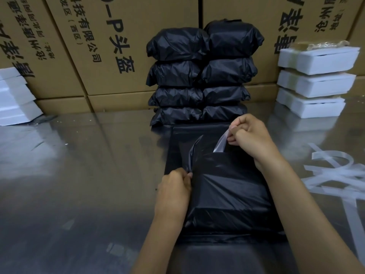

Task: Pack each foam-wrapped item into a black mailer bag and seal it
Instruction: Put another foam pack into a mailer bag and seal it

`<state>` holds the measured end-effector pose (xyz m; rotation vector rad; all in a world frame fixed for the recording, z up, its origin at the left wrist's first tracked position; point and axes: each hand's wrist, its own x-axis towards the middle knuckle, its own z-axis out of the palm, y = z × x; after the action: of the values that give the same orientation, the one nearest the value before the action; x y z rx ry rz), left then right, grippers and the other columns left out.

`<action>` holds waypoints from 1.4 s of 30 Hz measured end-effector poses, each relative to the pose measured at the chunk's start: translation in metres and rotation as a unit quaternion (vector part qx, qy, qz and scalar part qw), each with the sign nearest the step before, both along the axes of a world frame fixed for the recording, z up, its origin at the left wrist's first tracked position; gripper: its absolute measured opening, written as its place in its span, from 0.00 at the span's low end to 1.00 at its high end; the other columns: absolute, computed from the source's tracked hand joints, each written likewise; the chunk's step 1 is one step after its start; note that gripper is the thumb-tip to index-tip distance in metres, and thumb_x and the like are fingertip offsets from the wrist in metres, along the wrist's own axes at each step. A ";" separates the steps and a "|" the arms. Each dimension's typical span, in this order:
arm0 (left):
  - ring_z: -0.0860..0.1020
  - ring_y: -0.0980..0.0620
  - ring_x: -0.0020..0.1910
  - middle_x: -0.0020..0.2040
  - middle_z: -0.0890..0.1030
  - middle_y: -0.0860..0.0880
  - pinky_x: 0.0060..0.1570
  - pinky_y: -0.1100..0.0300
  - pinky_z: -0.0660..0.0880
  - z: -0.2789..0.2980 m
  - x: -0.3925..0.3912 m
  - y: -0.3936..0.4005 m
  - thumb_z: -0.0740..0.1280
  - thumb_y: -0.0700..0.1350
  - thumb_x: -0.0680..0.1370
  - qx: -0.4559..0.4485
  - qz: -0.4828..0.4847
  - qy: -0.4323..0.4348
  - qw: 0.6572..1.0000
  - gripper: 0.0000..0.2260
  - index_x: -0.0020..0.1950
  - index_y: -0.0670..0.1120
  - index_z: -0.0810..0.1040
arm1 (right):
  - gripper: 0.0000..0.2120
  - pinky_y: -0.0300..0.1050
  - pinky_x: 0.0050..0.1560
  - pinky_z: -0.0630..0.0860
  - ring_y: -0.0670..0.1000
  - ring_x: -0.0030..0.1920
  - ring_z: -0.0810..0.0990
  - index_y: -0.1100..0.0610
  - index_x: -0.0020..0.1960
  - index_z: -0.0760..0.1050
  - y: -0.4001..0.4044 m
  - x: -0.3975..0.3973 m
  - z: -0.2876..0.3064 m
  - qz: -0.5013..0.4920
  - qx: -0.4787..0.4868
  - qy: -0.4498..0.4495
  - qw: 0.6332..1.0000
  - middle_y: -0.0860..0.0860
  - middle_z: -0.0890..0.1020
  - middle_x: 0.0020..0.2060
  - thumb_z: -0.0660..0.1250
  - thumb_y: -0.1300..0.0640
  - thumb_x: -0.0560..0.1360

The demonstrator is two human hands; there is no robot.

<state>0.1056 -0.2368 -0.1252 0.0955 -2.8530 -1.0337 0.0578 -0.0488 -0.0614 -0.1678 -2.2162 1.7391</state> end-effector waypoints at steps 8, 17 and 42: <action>0.74 0.52 0.38 0.40 0.76 0.51 0.43 0.54 0.70 -0.001 0.007 -0.005 0.63 0.52 0.82 -0.028 -0.019 0.027 0.999 0.31 0.81 0.53 0.51 | 0.08 0.37 0.31 0.70 0.42 0.29 0.76 0.53 0.43 0.76 0.024 -0.002 -0.001 -0.055 -0.007 -0.015 0.998 0.46 0.83 0.30 0.62 0.65 0.75; 0.72 0.66 0.64 0.65 0.75 0.63 0.64 0.70 0.68 0.026 0.021 0.000 0.60 0.56 0.82 0.087 -0.164 0.192 0.964 0.16 0.69 0.55 0.76 | 0.07 0.41 0.27 0.70 0.48 0.26 0.72 0.58 0.46 0.72 0.052 0.005 0.002 -0.030 -0.161 -0.063 0.984 0.64 0.84 0.52 0.65 0.69 0.75; 0.32 0.45 0.78 0.81 0.34 0.49 0.73 0.40 0.31 0.057 -0.023 0.128 0.65 0.73 0.70 -0.265 -0.266 -0.086 0.923 0.52 0.81 0.54 0.37 | 0.07 0.36 0.32 0.80 0.51 0.34 0.87 0.63 0.58 0.67 0.113 0.014 -0.015 0.005 -0.421 -0.040 0.906 0.63 0.83 0.50 0.53 0.69 0.83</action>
<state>0.0830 -0.1086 -0.0687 -0.6954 -3.2863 -0.2605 0.0719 0.0643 -0.0762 -0.4194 -1.3495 2.6131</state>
